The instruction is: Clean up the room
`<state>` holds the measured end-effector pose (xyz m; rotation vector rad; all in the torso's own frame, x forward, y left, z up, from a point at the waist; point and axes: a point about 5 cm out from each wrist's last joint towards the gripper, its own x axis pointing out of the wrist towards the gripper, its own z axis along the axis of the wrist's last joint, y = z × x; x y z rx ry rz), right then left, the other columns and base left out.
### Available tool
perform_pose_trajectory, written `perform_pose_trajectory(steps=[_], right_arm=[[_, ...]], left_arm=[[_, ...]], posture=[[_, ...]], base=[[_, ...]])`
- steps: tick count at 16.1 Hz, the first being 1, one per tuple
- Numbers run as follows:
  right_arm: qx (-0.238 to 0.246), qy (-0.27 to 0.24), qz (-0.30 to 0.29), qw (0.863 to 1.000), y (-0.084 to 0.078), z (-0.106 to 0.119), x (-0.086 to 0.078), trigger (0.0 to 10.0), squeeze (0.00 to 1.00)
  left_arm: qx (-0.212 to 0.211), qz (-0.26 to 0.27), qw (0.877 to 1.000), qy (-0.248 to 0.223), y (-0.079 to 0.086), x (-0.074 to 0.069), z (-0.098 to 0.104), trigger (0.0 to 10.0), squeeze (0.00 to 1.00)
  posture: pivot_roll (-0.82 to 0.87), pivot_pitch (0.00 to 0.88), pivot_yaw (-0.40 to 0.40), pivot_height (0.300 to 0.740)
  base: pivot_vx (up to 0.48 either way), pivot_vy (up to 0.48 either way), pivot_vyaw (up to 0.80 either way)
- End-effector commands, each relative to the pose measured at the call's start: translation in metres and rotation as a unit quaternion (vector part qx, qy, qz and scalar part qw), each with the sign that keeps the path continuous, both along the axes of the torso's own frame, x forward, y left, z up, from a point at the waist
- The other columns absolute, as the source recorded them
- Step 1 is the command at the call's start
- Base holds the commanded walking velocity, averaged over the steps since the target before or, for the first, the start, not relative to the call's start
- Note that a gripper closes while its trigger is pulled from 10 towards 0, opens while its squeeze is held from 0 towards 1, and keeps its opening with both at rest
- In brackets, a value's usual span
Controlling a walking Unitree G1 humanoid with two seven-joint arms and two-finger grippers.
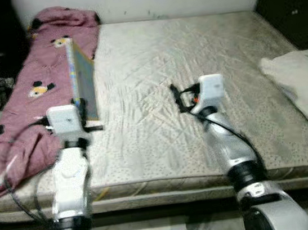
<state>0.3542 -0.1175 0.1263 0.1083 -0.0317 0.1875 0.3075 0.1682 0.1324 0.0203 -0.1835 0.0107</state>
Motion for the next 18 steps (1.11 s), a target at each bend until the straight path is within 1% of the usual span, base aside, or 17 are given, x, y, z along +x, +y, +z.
perform_pose_trajectory(steps=[1,11,14,15,18], right_arm=[[0.002,-0.002,-0.001,1.0,0.0016,0.0026,0.0016,10.0,0.0],[-0.005,-0.003,0.003,1.0,0.0019,0.002,0.0016,10.0,0.0],[-0.005,-0.003,0.003,1.0,0.002,0.002,0.0017,10.0,0.0],[-0.006,-0.003,0.003,1.0,0.0022,0.0019,0.0017,10.0,0.0],[-0.006,-0.003,0.002,1.0,0.0019,0.0018,0.0017,10.0,0.0]], left_arm=[[0.003,-0.006,1.0,-0.03,-0.0015,0.0029,0.0136,10.0,0.0],[0.006,-0.004,0.999,-0.035,-0.0016,0.0032,0.0144,10.0,0.0],[-0.013,0.006,0.999,-0.041,-0.0018,0.003,0.0141,10.0,0.0],[-0.008,0.002,0.999,-0.037,-0.0012,0.0032,0.0132,10.0,0.0],[-0.014,-0.006,0.999,-0.037,-0.0001,0.0018,0.0127,10.0,0.0]], posture=[[-0.07,0.0,-0.04,0.74],[-0.07,0.0,-0.045,0.74],[-0.07,0.0,-0.045,0.74],[-0.07,0.0,-0.045,0.74],[-0.07,0.0,-0.046,0.74]], base=[[0.0,-0.386,0.0],[0.0,-0.382,0.0],[0.0,0.0,0.0],[0.0,0.0,0.0],[0.0,0.0,0.0]])
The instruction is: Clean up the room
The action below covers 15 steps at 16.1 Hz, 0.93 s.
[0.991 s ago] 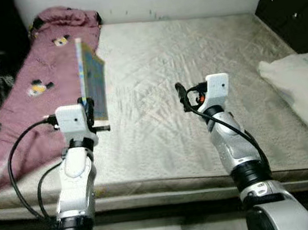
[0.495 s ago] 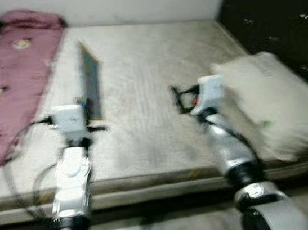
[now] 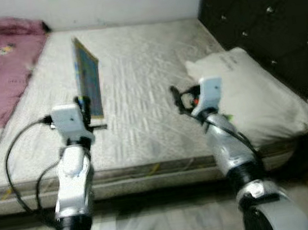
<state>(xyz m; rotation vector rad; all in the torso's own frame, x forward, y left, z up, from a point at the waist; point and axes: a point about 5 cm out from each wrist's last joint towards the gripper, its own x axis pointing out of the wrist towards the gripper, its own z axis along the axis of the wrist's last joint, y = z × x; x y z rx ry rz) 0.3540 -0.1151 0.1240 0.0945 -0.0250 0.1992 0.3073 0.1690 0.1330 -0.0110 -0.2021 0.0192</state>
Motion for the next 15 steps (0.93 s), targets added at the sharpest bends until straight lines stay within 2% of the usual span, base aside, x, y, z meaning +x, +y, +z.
perform_pose_trajectory(steps=[1,7,12,14,15], right_arm=[[0.001,-0.005,-0.004,1.0,-0.0006,0.0042,0.002,10.0,0.0],[0.001,-0.005,-0.006,1.0,-0.0013,0.0049,0.003,10.0,0.0],[0.004,-0.002,-0.009,1.0,-0.0019,0.0043,0.0028,10.0,0.0],[0.005,-0.003,-0.011,1.0,-0.0028,0.0042,0.0028,10.0,0.0],[0.005,-0.003,-0.011,1.0,-0.0028,0.0042,0.0029,10.0,0.0]], left_arm=[[0.001,-0.009,1.0,-0.028,-0.001,0.0016,0.0122,10.0,0.0],[-0.004,-0.017,0.999,-0.034,-0.0004,0.0009,0.0135,10.0,0.0],[-0.004,-0.021,0.999,-0.037,-0.0006,0.0008,0.0142,10.0,0.0],[-0.004,-0.022,0.999,-0.036,-0.0008,0.0008,0.014,10.0,0.0],[-0.005,-0.023,0.999,-0.036,-0.0007,0.0009,0.0139,10.0,0.0]], posture=[[-0.07,0.0,-0.046,0.74],[-0.07,0.0,-0.05,0.74],[-0.07,0.0,-0.05,0.74],[-0.07,0.0,-0.048,0.74],[-0.07,0.0,-0.048,0.74]], base=[[0.0,0.0,0.0],[0.0,0.0,0.0],[0.271,0.0,0.0],[0.281,0.0,-0.72],[0.285,0.0,0.0]])
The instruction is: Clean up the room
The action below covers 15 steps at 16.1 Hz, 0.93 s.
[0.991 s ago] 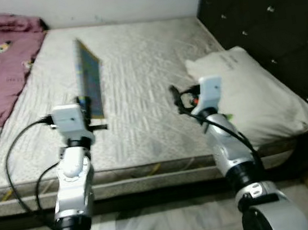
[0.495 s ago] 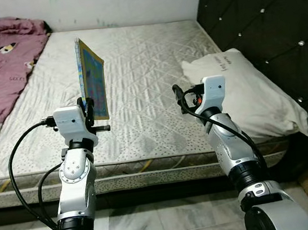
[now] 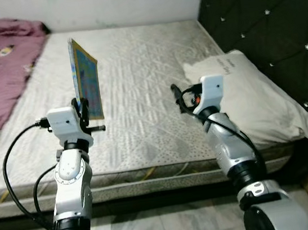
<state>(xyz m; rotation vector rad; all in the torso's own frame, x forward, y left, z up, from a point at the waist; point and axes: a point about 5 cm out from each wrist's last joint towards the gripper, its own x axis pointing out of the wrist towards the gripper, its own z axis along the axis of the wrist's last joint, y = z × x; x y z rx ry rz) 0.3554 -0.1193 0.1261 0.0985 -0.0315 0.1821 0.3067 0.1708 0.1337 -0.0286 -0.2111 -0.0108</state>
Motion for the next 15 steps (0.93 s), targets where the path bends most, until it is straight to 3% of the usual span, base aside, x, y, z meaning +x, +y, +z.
perform_pose_trajectory(steps=[1,15], right_arm=[[0.003,0.0,-0.002,1.0,0.0015,0.002,0.0012,10.0,0.0],[-0.001,-0.002,-0.005,1.0,0.001,0.002,0.0016,10.0,0.0]], left_arm=[[0.002,-0.008,0.999,-0.031,-0.0024,0.0013,0.0133,10.0,0.0],[0.006,-0.008,1.0,-0.025,-0.0015,0.0013,0.0115,10.0,0.0]], posture=[[-0.07,0.0,-0.047,0.74],[-0.07,0.0,-0.047,0.74]], base=[[0.292,0.0,0.0],[0.277,0.0,0.0]])
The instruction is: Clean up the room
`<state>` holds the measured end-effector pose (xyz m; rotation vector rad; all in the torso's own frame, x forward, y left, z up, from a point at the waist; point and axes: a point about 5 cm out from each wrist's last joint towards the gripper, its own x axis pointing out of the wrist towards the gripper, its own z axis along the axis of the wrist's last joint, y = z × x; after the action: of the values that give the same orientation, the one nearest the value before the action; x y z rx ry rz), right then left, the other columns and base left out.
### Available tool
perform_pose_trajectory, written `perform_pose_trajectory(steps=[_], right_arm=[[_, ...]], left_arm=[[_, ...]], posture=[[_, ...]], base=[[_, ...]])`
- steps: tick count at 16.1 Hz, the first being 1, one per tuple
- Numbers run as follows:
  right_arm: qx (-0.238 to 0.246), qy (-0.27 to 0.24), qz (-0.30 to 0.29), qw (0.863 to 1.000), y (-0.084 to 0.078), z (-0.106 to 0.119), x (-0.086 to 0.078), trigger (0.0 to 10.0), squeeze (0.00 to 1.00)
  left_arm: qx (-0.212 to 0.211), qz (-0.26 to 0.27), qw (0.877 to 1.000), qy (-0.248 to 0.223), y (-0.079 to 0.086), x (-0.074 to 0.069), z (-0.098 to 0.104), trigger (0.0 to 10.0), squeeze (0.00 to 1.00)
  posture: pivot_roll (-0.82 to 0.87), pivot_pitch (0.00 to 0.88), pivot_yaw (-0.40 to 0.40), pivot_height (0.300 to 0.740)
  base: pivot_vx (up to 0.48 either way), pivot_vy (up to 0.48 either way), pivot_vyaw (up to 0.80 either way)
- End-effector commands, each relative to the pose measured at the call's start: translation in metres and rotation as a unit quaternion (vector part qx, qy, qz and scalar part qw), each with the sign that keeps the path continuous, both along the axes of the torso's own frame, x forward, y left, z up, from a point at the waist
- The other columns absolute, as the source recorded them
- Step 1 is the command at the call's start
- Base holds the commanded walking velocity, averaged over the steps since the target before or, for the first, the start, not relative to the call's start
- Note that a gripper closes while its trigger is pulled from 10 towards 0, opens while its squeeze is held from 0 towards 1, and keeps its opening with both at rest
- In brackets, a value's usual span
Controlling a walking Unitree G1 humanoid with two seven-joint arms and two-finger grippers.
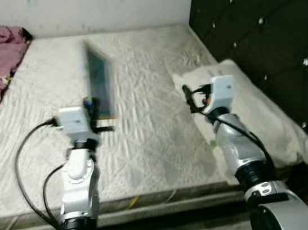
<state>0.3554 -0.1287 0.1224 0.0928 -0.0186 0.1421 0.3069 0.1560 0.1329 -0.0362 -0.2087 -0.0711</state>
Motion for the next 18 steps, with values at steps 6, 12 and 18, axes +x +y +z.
perform_pose_trajectory(steps=[6,12,18], right_arm=[[-0.001,-0.008,0.017,1.0,0.0098,0.0046,0.0016,10.0,0.0],[-0.002,-0.004,0.018,1.0,0.0102,0.0033,0.0016,10.0,0.0],[-0.004,-0.005,0.018,1.0,0.0103,0.0036,0.0019,10.0,0.0]], left_arm=[[0.008,0.046,0.999,-0.02,0.0135,0.0029,0.0114,10.0,0.0],[0.012,0.046,0.999,-0.019,0.0123,0.0033,0.0117,10.0,0.0],[0.012,0.046,0.999,-0.022,0.0118,0.0029,0.0123,10.0,0.0]], posture=[[-0.07,0.0,-0.049,0.74],[-0.07,0.0,-0.051,0.74],[-0.07,0.0,-0.051,0.74]], base=[[0.0,0.0,0.0],[0.0,-0.216,-0.2],[0.0,-0.337,0.0]])
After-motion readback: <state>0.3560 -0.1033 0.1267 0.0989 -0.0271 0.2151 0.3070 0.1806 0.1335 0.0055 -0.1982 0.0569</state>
